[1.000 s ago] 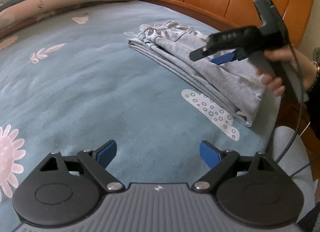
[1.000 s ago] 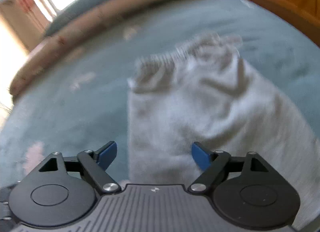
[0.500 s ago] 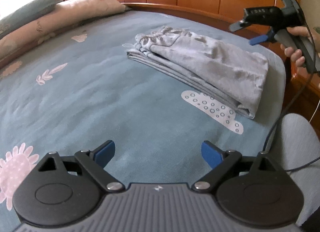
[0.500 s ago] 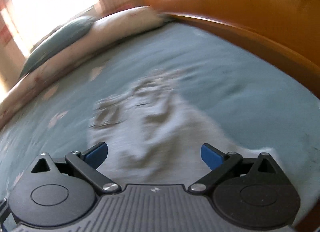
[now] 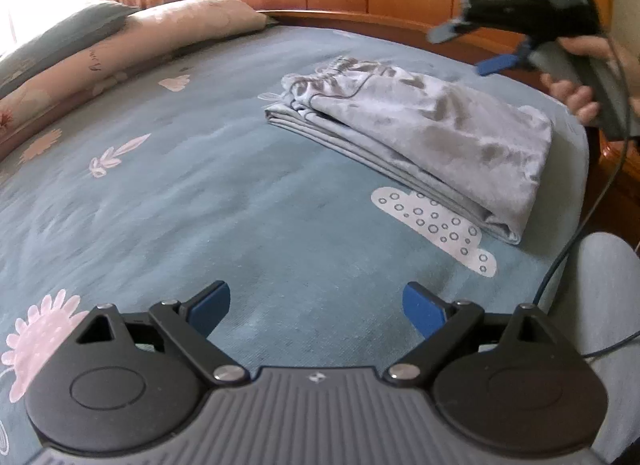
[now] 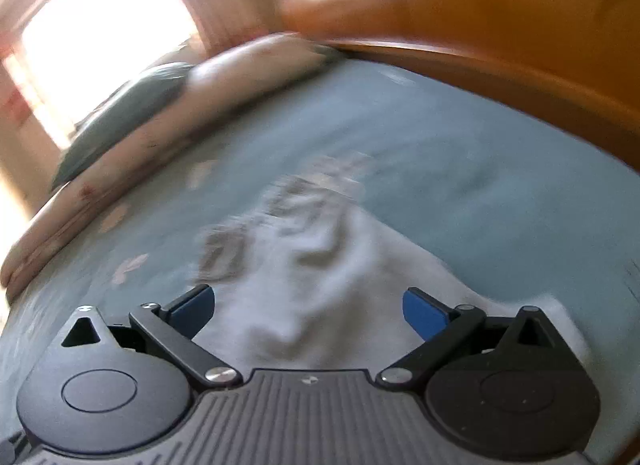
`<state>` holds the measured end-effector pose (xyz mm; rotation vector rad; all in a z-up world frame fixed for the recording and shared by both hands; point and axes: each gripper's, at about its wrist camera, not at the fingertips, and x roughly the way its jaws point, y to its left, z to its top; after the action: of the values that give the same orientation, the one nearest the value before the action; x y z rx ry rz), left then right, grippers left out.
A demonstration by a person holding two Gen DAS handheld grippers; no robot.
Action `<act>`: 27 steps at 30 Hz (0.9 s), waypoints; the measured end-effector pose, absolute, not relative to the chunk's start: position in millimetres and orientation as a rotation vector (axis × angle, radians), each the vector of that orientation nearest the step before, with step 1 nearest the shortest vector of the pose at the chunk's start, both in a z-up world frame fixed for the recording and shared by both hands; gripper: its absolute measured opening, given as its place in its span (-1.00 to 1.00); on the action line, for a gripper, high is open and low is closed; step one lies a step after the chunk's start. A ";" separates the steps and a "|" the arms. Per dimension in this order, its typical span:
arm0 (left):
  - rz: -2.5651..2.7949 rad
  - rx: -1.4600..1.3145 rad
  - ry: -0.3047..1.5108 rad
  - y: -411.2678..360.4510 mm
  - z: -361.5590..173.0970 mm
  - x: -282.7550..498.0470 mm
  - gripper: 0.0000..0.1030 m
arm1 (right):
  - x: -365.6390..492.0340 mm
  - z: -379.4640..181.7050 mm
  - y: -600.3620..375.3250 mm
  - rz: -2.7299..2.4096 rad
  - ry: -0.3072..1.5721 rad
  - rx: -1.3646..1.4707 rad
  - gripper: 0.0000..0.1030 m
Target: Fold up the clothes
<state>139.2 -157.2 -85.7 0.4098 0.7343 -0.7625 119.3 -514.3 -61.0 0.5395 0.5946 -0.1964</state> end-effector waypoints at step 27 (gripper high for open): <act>-0.607 0.489 0.609 -134.4 -80.2 129.0 0.87 | 157.5 -75.4 -406.6 -0.061 0.788 0.348 1.00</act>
<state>129.0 -134.4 -80.2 0.4888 0.6089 -0.6073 157.5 -406.6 -75.4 0.3478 0.7881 -0.0610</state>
